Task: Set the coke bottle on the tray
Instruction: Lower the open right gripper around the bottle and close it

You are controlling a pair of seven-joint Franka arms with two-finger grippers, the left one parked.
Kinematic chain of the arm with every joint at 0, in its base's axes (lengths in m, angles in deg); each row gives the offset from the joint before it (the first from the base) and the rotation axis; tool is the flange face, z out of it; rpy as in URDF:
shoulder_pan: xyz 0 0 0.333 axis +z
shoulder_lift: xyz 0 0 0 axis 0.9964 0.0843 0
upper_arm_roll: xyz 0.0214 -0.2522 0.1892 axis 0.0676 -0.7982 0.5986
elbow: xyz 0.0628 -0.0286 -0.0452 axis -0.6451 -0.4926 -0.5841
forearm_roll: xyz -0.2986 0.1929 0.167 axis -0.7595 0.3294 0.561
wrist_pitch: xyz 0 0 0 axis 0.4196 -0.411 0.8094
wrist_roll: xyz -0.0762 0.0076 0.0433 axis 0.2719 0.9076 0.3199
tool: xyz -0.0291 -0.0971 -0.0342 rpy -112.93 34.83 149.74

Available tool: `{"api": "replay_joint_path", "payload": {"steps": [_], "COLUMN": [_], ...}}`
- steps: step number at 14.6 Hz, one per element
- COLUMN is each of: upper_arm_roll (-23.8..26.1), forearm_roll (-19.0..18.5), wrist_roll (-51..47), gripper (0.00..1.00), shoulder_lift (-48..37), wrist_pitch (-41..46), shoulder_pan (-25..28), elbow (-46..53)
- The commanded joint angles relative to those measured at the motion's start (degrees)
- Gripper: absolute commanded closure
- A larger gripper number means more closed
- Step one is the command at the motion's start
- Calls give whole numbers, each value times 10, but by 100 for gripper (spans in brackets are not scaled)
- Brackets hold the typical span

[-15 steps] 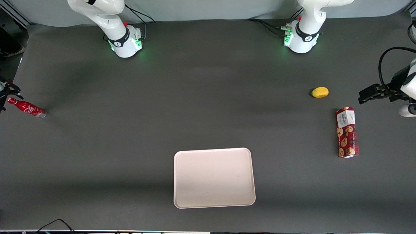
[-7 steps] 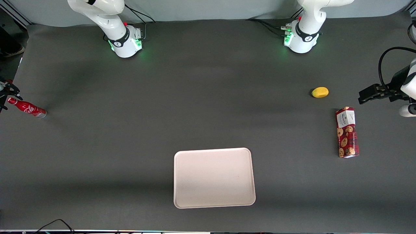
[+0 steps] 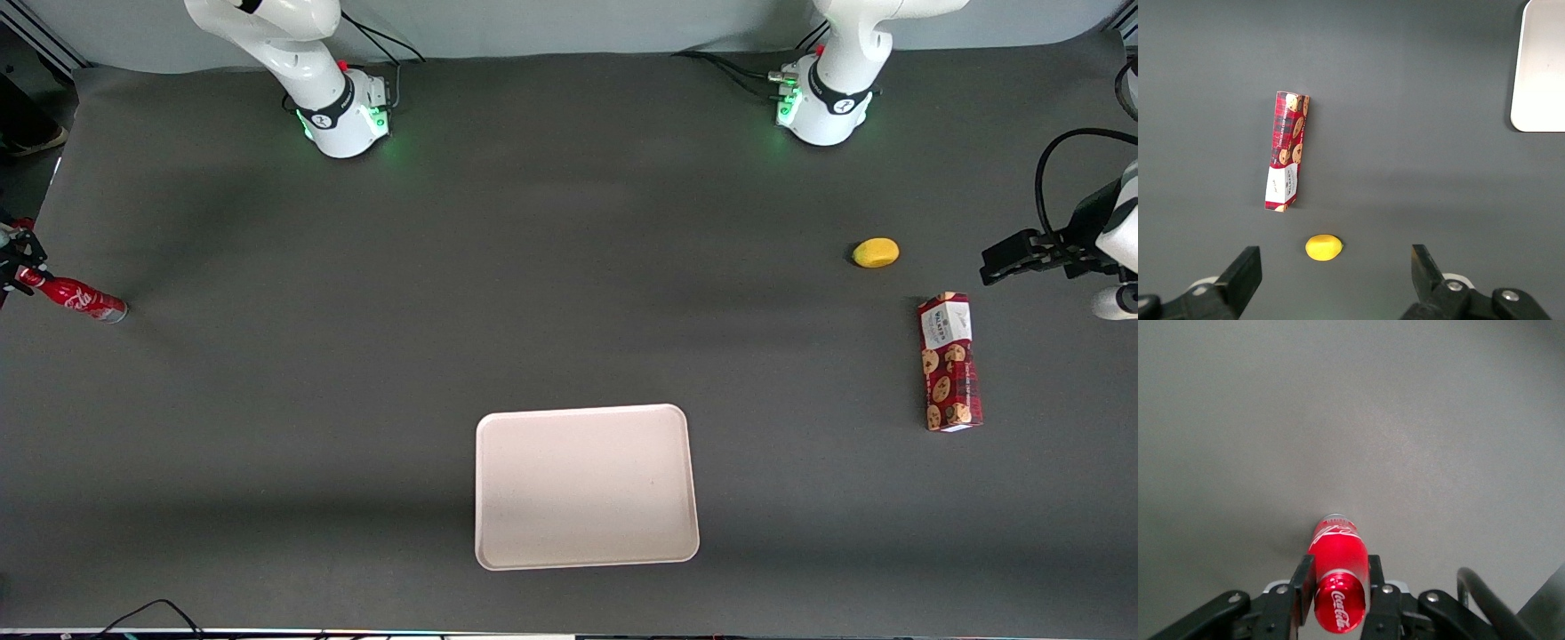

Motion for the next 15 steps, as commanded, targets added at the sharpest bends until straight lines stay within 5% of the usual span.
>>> {"api": "replay_joint_path", "payload": {"steps": [1, 8, 13, 15], "upper_arm_roll": [-2, -4, 7, 81], "forearm_roll": [18, -12, -148, -192], "wrist_roll": [23, -12, -202, -291], "gripper": [87, 100, 100, 100], "shoulder_lift": [7, -30, -95, -127], "wrist_pitch": [8, 71, 199, 240], "shoulder_pan": [0, 23, 72, 59], "elbow": [12, 41, 109, 138]}}
